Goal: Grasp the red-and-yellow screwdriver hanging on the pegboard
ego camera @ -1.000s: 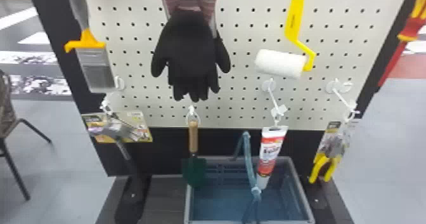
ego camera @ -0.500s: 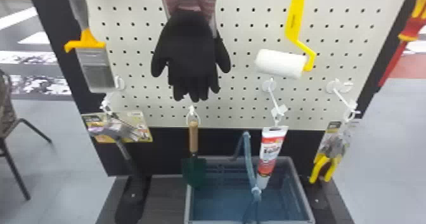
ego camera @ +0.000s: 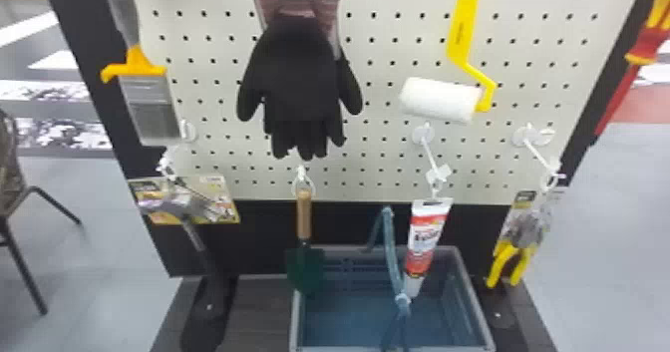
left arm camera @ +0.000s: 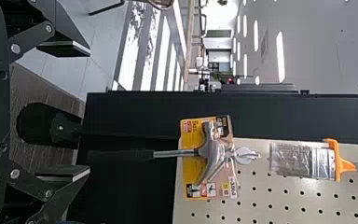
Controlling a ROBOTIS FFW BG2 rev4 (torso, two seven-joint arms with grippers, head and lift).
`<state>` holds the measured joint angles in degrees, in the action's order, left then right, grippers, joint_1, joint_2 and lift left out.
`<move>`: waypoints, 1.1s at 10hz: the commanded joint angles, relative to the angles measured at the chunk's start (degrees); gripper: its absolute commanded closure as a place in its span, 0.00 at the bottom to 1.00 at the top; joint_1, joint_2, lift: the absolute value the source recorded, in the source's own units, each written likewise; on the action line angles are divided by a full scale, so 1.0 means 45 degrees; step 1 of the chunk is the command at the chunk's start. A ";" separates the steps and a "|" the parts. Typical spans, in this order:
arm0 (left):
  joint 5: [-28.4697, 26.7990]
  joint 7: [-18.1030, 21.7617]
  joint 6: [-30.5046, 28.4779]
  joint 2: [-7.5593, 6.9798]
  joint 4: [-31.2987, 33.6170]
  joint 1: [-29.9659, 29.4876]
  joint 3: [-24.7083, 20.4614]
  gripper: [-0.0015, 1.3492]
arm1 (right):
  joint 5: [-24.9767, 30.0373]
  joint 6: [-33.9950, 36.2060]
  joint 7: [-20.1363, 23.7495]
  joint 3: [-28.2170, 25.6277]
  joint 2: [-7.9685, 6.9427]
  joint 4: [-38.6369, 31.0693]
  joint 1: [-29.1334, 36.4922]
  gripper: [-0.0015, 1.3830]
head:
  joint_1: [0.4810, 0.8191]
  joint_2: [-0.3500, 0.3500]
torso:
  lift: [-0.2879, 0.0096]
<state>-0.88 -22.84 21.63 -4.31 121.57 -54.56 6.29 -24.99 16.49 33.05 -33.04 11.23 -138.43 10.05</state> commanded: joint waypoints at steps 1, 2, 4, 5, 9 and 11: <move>0.0000 0.0017 -0.0002 0.0000 0.0002 0.0004 -0.0010 0.28 | -0.0248 0.0261 0.0000 -0.0001 0.0298 0.0246 -0.0311 0.23 | 0.20 0.50 | 0.63; 0.0000 0.0017 -0.0022 0.0000 0.0002 0.0032 0.0009 0.28 | -0.0853 0.0300 0.0215 0.0018 0.0611 0.0964 -0.0694 0.22 | 0.20 0.50 | 0.63; -0.0020 0.0076 -0.0100 0.0000 0.0002 0.0114 0.0029 0.28 | -0.1791 0.0515 0.0469 0.0077 0.1060 0.1777 -0.1460 0.22 | 0.20 0.50 | 0.63; -0.0020 0.0095 -0.0100 0.0000 0.0002 0.0087 0.0009 0.28 | -0.1947 0.0593 0.0625 0.0409 0.1392 0.2152 -0.1843 0.21 | 0.20 0.50 | 0.63; -0.0039 0.0115 -0.0198 0.0019 0.0002 0.0114 0.0029 0.28 | -0.4564 0.0730 0.0840 0.2635 0.2271 0.4527 -0.3374 0.19 | 0.20 0.50 | 0.63; -0.0039 0.0134 -0.0237 0.0039 0.0002 0.0114 0.0029 0.28 | -0.5287 0.0730 0.0840 0.3397 0.2505 0.5152 -0.4085 0.18 | 0.20 0.50 | 0.63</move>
<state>-1.06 -22.24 20.59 -4.20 121.50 -54.03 6.42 -48.23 19.70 36.83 -18.53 22.24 -115.74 -7.45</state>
